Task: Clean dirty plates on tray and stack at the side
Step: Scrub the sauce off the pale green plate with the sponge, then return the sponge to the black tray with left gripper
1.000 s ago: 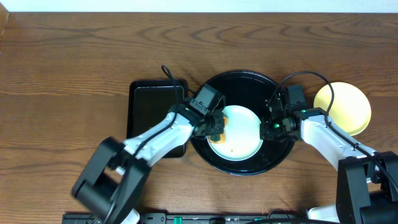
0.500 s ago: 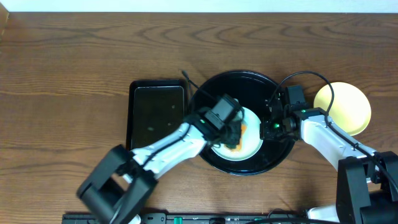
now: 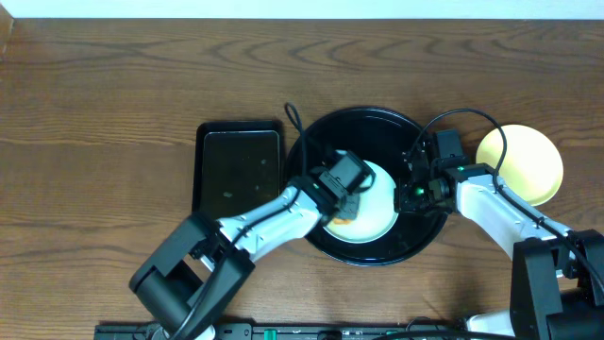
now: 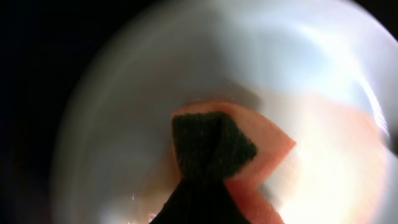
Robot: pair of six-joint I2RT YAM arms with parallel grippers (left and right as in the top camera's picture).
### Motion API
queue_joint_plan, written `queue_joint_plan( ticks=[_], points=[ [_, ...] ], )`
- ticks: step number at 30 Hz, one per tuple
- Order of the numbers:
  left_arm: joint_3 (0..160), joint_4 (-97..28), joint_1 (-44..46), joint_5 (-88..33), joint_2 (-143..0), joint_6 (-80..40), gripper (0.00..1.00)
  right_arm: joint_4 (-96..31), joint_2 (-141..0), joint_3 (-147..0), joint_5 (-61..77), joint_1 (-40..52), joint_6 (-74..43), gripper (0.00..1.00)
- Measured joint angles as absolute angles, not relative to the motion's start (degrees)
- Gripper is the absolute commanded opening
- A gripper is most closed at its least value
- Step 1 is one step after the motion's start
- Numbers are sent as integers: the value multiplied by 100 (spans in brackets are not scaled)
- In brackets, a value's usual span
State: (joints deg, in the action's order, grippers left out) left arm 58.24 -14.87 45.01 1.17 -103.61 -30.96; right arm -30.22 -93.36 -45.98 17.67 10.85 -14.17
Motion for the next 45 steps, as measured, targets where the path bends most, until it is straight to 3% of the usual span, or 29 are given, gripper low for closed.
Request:
queue_joint_plan(
  ticks=[12,23,27,34,36,45],
  points=[
    [6058,-1935,3658,-167,-10221,-2672,7,-3024,-9336,-4600,1861,1153,-1470,1],
    [6228,-3461,3050,-167,-8442,-2567,7,-2779,-9336,-4598,1640,1155,-1466,1],
    [6226,-3719,2421,49,-8482,-2561,7,-2777,-9336,-4598,1590,1155,-1509,9],
    [6075,-3719,1684,196,-8827,-2561,8,-2788,-9408,-4598,1544,1190,-1527,6],
    [6047,-3721,1621,196,-8943,-2561,7,-2762,-9485,-4606,1588,1245,-1557,1],
    [6034,-3721,1614,193,-8995,-2558,7,-2257,-9544,-4609,1708,1332,-1590,1]
  ],
)
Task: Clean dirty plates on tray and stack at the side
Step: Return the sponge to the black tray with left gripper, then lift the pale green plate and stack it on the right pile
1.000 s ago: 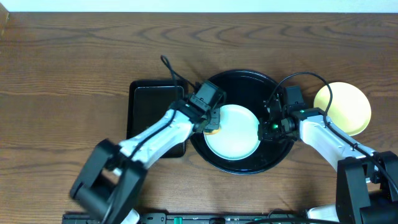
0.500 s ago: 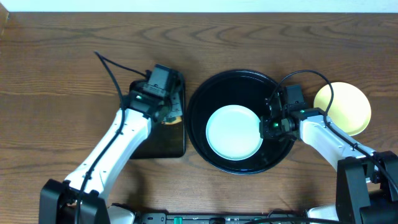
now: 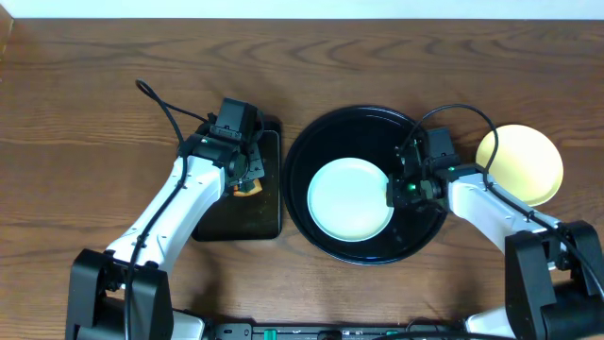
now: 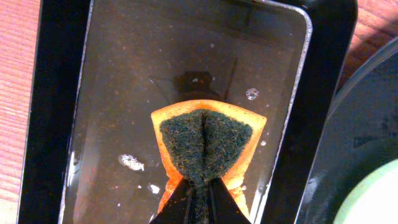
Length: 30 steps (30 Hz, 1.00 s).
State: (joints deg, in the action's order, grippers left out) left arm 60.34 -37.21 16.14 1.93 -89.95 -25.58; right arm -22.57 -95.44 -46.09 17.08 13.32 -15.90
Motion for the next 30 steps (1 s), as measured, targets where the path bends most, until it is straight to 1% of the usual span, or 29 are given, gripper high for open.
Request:
queue_joint_plan(
  ticks=[6,11,15,22,30],
  points=[
    [6034,-3723,1614,193,-8995,-2558,7,-1584,-9386,-4582,1876,1302,-1391,1],
    [6034,-3719,1614,193,-8995,-2558,8,-1315,-8984,-4582,1907,1205,-1184,1],
    [6034,-3719,1614,193,-8995,-2558,7,-1302,-8707,-4582,1597,1203,-910,1],
    [6034,-3706,1614,209,-8995,-2558,8,-1350,-7953,-4582,681,1221,-318,1],
    [6034,-3701,1614,301,-8995,-2556,7,-1525,-7013,-4582,-1190,1743,528,1]
  ],
)
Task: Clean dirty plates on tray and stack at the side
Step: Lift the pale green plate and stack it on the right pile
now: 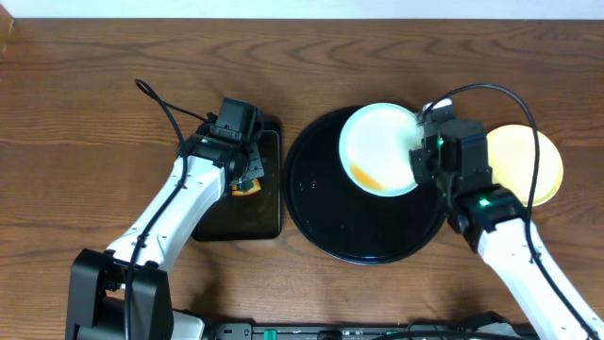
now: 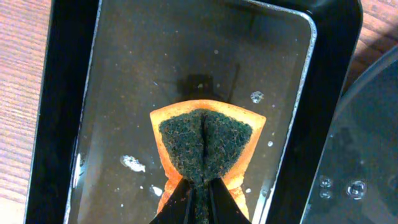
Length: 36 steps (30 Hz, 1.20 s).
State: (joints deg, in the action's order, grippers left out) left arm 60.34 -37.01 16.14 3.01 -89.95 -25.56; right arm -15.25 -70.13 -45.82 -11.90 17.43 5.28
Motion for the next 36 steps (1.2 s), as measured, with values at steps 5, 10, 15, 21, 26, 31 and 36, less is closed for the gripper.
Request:
queue_joint_plan(
  ticks=[5,10,15,21,26,31,36],
  points=[
    [6034,-3701,1614,305,-8995,-2554,8,-1564,-6914,-4582,-2462,2340,963,1],
    [6034,-3701,1614,303,-8995,-2545,7,-1406,-6914,-4582,-3743,3079,1448,1],
    [6034,-3701,1614,318,-8995,-2545,7,-1118,-6912,-4582,-4600,3588,1905,1],
    [6034,-3699,1614,318,-8995,-2545,8,-980,-6912,-4582,-5172,3710,2316,1],
    [6034,-3699,1614,320,-8995,-2545,7,-985,-6912,-4582,-5315,3704,2294,1],
    [6034,-3704,1614,320,-8995,-2545,7,-1490,-6912,-4582,-5151,3470,1278,1],
    [6034,-3708,1614,320,-8995,-2545,7,-1966,-6921,-4578,-4493,2504,-174,1]
  ],
)
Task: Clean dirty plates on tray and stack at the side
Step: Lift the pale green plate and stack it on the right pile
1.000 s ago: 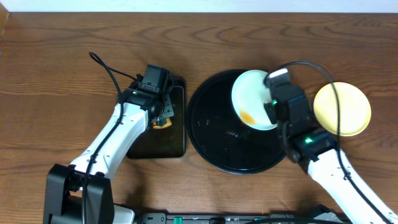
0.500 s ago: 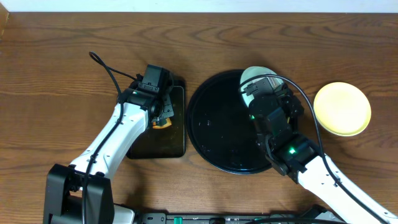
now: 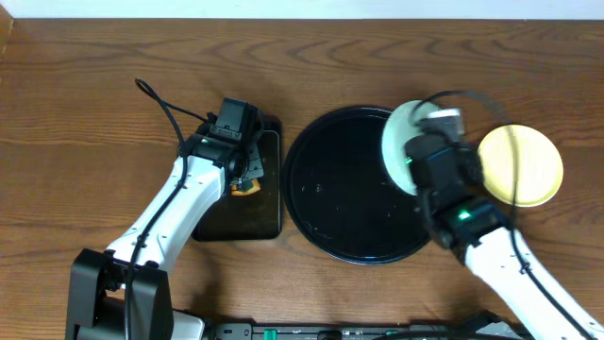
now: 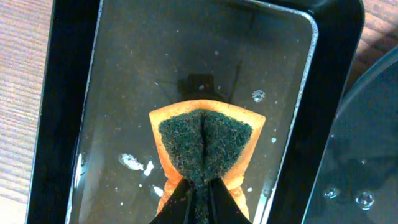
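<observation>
A pale green plate point(image 3: 396, 142) hangs tilted over the right rim of the round black tray point(image 3: 349, 203). My right gripper point(image 3: 417, 153) is shut on it, and the arm hides the plate's right part. A yellow plate point(image 3: 528, 170) lies on the table just right of it. My left gripper point(image 4: 199, 186) is shut on an orange sponge point(image 4: 205, 143) with a dark green scouring face. It holds the sponge over the water in the black rectangular tray point(image 4: 124, 93). The overhead view shows that gripper point(image 3: 247, 179) at the rectangular tray's upper right.
Water drops lie on the wet round tray. The rectangular tray point(image 3: 266, 210) sits close beside the round tray's left rim. Cables loop above both wrists. Bare wooden table point(image 3: 85, 113) surrounds the trays.
My right gripper has moved to the right with the pale green plate, from over the tray's upper middle to its right rim beside the yellow plate. My left gripper and the sponge have stayed put.
First my left gripper pressed the sponge on the pale green plate in the round tray, with my right gripper at the plate's rim. Then the sponge was over the rectangular tray. After that my right gripper held the plate lifted, and now holds it near the yellow plate.
</observation>
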Robot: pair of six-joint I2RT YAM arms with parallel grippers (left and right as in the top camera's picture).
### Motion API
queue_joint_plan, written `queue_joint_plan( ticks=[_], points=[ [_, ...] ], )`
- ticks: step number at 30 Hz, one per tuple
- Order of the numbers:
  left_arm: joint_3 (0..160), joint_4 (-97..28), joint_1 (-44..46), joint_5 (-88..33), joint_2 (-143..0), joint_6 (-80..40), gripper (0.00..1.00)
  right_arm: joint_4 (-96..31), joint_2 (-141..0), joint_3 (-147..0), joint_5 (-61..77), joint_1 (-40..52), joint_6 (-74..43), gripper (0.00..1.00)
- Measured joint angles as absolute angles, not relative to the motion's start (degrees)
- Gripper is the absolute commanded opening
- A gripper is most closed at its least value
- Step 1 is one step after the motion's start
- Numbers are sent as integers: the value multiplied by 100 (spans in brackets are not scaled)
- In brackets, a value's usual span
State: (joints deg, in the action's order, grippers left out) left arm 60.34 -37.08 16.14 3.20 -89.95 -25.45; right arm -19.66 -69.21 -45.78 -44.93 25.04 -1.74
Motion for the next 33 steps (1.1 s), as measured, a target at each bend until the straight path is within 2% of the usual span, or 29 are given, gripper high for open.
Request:
queue_joint_plan(
  ticks=[11,23,25,26,28,30,33],
  points=[
    [6034,-3715,1614,320,-8995,-2545,7,-1962,-7205,-4578,-3035,-377,-1962,1],
    [6034,-3712,1614,320,-8995,-2545,8,-1804,-8090,-4578,-2206,-2281,-2388,1],
    [6034,-3715,1614,320,-8995,-2545,8,-1702,-8204,-4576,-2104,-2368,-2394,14],
    [6034,-3712,1614,320,-8995,-2539,7,-1640,-8235,-4576,-2056,-2399,-2401,27],
    [6034,-3712,1614,320,-8995,-2493,7,-1509,-8246,-4576,-1968,-2434,-2429,42],
    [6034,-3710,1614,320,-8995,-2366,8,-1411,-8243,-4578,-1798,-2458,-2342,47],
    [6034,-3708,1614,392,-8995,-2093,8,-1420,-8241,-4578,-1319,-2443,-2069,48]
  ],
)
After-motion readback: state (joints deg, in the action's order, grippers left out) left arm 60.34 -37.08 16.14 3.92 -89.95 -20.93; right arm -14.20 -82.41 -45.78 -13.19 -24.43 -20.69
